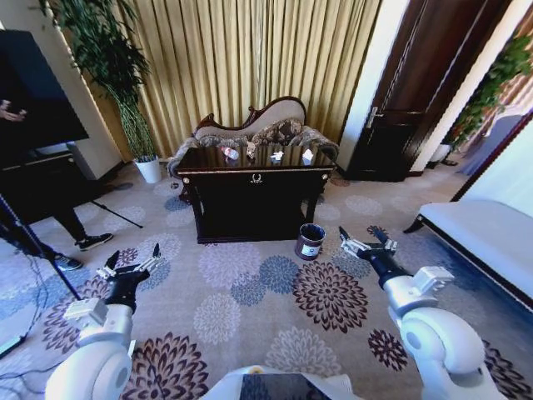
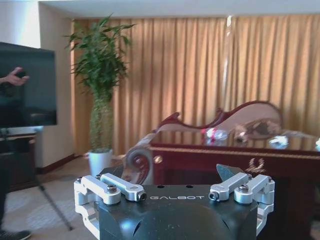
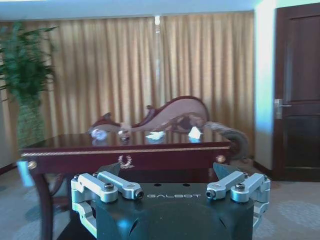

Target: Move to the front of the table and place the trash on the table into the trash bin.

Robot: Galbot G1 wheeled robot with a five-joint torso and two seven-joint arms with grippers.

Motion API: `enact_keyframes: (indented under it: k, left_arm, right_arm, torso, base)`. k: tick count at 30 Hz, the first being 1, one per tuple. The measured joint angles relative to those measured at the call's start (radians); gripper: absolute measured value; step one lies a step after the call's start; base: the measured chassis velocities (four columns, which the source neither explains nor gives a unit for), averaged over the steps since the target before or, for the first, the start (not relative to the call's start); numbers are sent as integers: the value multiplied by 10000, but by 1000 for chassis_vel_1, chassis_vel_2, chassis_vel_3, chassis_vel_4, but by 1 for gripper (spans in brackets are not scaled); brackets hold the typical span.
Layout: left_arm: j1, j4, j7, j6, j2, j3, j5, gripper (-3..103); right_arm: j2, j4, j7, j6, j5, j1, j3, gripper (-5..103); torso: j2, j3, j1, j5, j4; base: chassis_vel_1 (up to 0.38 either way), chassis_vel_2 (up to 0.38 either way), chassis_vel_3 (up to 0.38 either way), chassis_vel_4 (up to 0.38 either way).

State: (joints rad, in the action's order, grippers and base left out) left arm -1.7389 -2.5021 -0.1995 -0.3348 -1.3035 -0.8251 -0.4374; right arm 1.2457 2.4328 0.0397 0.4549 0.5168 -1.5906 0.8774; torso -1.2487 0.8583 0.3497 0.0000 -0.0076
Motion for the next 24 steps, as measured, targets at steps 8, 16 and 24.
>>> enact_keyframes:
  k: [8,16,24]
  left_arm:
    - [62,10,184,51,-13,81,-205,100]
    - [43,17,243,103,30,51,-243,100]
    - [70,20,366,865,-9,103,-403,100]
  right_arm:
    - [158,-674,896,-1548,-353,-29,-26,100]
    - [366,-694,847,-1660,-487,-62,-65,100]
    - [617,-859,552,-2259,-263,263,-117,100]
  torso:
    - [0,0,0,0,2]
    - [0,0,0,1,1]
    - [0,1,0,0,2]
  base:
    - [0,0,0,0]
    - [0,0,0,0]
    - [0,0,0,0]
